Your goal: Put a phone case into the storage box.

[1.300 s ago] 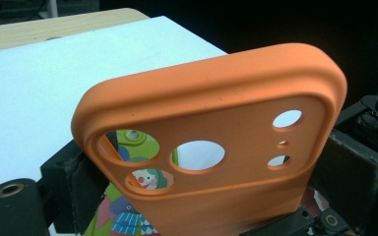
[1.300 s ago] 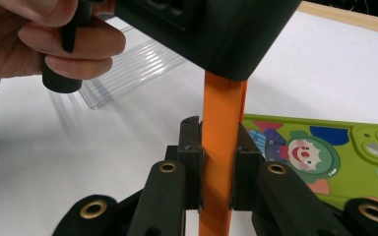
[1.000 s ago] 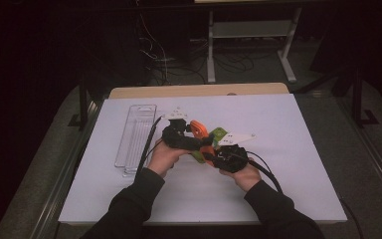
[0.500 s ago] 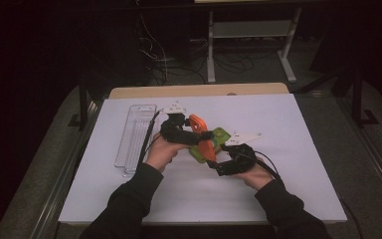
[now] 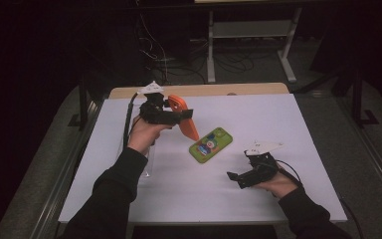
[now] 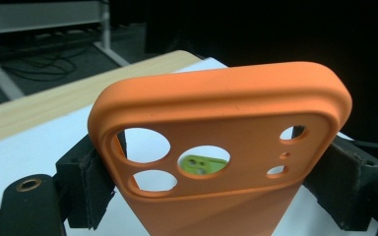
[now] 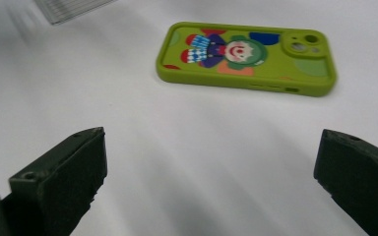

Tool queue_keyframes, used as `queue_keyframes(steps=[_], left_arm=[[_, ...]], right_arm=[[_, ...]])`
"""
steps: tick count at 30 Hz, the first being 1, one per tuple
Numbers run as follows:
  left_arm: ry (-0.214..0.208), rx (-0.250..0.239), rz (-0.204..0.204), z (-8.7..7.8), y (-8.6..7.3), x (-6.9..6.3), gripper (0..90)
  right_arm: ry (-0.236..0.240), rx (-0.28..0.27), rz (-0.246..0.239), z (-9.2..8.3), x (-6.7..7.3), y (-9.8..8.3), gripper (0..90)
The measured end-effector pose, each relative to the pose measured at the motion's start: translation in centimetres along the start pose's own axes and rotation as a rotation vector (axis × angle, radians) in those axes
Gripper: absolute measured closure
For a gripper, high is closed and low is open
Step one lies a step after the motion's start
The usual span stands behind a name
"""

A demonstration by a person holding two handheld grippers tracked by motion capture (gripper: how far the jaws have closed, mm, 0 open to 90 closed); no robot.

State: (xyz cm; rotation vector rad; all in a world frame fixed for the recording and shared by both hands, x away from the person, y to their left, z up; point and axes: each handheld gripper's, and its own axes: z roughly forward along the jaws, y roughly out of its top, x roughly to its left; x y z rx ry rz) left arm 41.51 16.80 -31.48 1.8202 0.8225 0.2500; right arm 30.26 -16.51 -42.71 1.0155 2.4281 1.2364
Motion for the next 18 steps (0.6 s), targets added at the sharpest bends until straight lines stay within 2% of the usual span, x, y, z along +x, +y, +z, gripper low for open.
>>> queue_keyframes(steps=[3, 8, 13, 18], left_arm=[[0.022, -0.01, -0.014, -0.8, 0.3, 0.9, 14.9], [0.082, -0.024, -0.009, -2.3, 0.8, 2.3, 14.8], [0.147, -0.043, -0.022, -3.6, 1.3, 3.6, 14.8], [0.252, -0.041, -0.015, -4.5, 1.7, 5.1, 14.8]], right_arm=[[-0.015, -0.025, 0.0, -0.6, -0.2, -0.7, 0.0], [-0.019, -0.012, 0.005, -1.2, -0.4, -1.9, 0.0], [-0.03, -0.005, 0.003, -1.5, -0.1, -2.6, 0.0], [-0.03, -0.004, 0.004, -1.6, 0.0, -2.9, 0.0]])
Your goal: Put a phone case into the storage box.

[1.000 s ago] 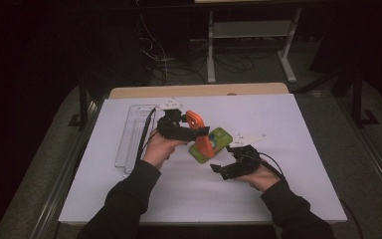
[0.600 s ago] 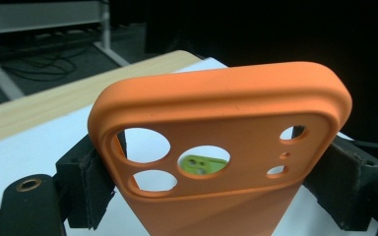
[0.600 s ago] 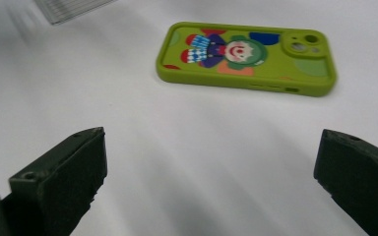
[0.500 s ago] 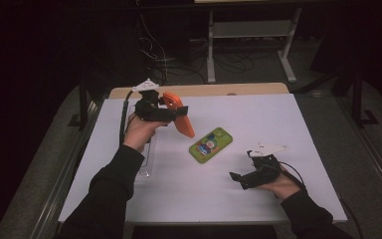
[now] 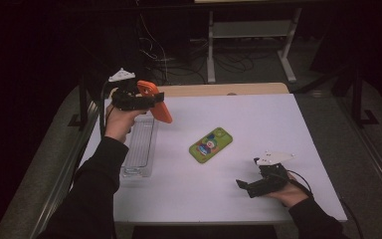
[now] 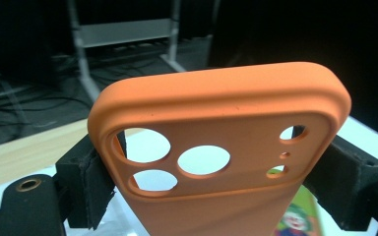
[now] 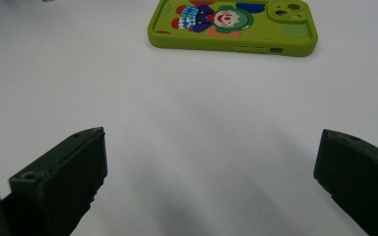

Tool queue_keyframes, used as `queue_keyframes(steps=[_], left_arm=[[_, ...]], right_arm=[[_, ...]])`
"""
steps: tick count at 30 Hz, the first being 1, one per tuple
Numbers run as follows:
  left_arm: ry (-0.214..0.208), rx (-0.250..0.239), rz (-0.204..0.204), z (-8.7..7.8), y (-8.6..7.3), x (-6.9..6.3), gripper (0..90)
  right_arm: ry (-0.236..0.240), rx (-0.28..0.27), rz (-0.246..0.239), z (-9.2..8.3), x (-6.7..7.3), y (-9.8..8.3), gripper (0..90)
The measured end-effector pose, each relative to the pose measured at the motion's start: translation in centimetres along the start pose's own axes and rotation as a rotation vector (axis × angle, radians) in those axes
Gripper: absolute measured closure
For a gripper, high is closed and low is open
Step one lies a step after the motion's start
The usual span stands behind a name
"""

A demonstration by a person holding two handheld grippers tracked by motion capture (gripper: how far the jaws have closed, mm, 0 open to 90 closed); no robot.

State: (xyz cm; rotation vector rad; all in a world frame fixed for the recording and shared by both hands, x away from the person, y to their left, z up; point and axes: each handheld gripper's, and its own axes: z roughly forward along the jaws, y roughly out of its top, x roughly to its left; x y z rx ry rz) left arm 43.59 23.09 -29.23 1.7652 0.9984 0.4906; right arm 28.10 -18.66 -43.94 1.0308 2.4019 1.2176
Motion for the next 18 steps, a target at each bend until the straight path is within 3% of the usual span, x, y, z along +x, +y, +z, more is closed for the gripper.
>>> queue_keyframes(steps=[10, 15, 18], left_arm=[[0.212, 0.014, -0.022, 0.7, 0.1, 2.3, 14.4], [0.32, 0.073, -0.023, 1.9, -0.1, 3.4, 14.3], [0.358, 0.118, -0.014, 2.6, -0.4, 3.8, 14.2]], right_arm=[[0.004, -0.002, -0.009, 0.1, 0.1, 0.1, 0.0], [0.006, -0.004, -0.007, 0.1, 0.1, 0.1, 0.0], [0.011, -0.004, -0.008, 0.0, 0.0, 0.1, 0.0]])
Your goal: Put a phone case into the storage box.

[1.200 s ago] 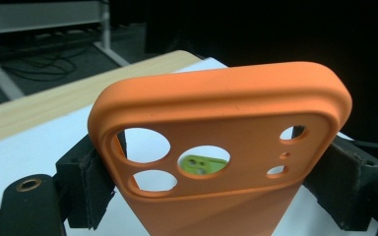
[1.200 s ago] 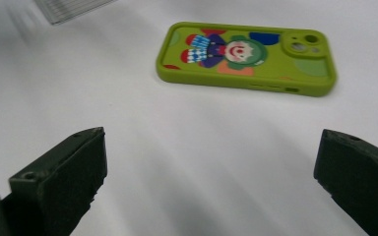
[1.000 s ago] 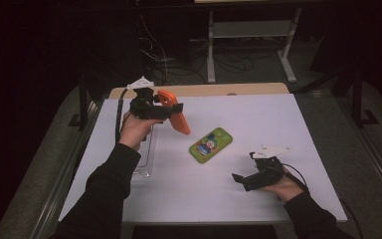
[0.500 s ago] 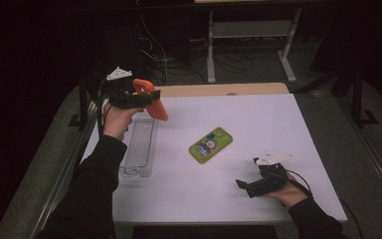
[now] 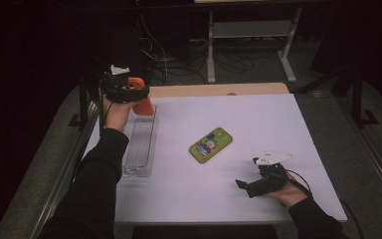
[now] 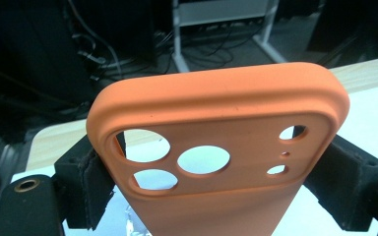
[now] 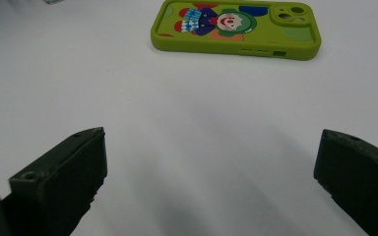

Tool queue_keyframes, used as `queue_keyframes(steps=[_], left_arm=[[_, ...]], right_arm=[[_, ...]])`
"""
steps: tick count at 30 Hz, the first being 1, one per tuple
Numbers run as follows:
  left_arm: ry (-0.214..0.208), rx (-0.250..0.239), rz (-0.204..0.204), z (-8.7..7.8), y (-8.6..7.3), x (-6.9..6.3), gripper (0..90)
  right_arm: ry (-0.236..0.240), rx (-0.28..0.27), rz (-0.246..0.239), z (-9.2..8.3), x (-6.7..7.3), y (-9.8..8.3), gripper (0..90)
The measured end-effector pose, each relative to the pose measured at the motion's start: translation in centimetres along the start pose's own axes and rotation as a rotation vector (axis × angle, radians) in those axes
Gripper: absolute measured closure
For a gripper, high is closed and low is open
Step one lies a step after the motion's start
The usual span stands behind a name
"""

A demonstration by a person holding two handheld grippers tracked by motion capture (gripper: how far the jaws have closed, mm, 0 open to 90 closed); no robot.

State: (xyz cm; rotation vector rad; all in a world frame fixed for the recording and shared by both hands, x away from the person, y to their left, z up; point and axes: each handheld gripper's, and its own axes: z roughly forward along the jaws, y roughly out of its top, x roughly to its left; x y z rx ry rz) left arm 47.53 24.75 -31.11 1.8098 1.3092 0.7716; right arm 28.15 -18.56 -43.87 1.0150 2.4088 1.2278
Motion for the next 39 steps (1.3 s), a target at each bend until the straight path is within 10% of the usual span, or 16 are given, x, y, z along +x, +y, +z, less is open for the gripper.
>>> queue_keyframes(steps=[21, 39], left_arm=[[0.104, 0.158, -0.006, 5.3, -1.9, 0.1, 13.8], [0.118, 0.145, -0.015, 6.9, -2.3, -0.1, 12.8]], right_arm=[[0.005, -0.011, -0.007, -0.1, 0.1, 0.2, 0.0], [0.008, -0.01, -0.009, -0.1, 0.1, 0.1, 0.0]])
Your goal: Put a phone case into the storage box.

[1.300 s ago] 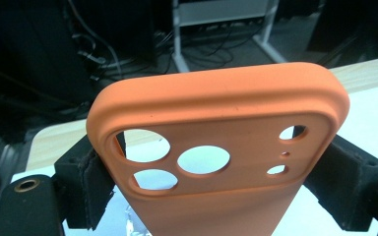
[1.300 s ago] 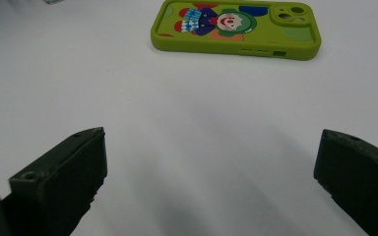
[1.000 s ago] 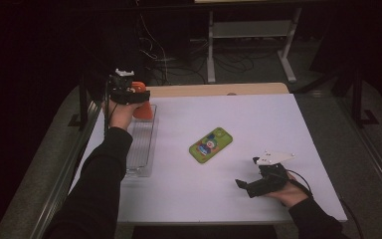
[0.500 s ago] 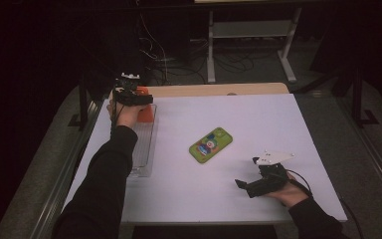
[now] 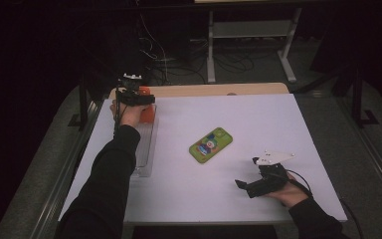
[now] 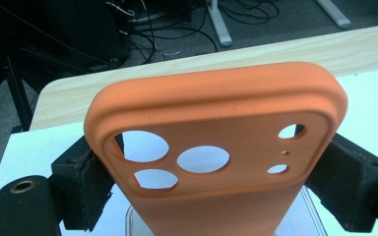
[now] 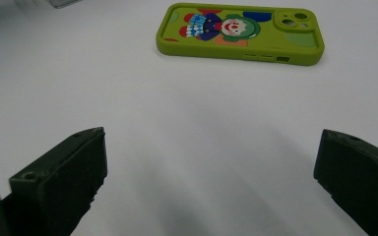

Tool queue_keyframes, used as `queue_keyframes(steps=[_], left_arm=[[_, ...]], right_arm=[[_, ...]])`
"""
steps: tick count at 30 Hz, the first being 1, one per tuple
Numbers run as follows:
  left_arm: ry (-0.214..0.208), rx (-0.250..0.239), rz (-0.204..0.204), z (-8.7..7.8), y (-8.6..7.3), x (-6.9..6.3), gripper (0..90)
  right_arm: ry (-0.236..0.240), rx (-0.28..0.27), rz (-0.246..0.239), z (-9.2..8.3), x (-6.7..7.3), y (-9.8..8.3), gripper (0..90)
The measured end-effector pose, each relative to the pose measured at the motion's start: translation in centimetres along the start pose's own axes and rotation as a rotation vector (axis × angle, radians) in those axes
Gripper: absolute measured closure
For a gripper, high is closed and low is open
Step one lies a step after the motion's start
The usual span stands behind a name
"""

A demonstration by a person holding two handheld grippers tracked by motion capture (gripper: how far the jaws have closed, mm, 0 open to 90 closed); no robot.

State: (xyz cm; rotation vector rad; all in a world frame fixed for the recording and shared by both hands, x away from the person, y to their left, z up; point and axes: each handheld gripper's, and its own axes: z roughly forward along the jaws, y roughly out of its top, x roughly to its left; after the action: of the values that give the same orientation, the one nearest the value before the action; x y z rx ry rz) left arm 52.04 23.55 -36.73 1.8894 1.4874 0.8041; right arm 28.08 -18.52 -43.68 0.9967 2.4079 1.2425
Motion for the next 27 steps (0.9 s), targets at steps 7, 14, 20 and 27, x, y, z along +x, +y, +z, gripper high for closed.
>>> queue_keyframes(steps=[7, 14, 20, 27], left_arm=[[-0.022, -0.013, -0.014, 0.5, -0.1, 0.1, 9.1], [-0.042, -0.045, 0.001, 0.1, 0.2, 0.5, 1.8], [-0.056, -0.059, 0.001, -0.9, 0.4, 1.0, 0.8], [-0.094, -0.04, 0.025, -3.1, 0.4, 1.8, 0.0]], right_arm=[[0.0, 0.0, -0.003, 0.0, 0.0, 0.0, 0.0], [0.003, 0.001, -0.004, 0.0, 0.0, 0.0, 0.0], [0.001, -0.002, 0.0, 0.0, 0.0, 0.0, 0.0], [0.0, 0.001, -0.002, -0.1, 0.0, 0.0, 0.0]])
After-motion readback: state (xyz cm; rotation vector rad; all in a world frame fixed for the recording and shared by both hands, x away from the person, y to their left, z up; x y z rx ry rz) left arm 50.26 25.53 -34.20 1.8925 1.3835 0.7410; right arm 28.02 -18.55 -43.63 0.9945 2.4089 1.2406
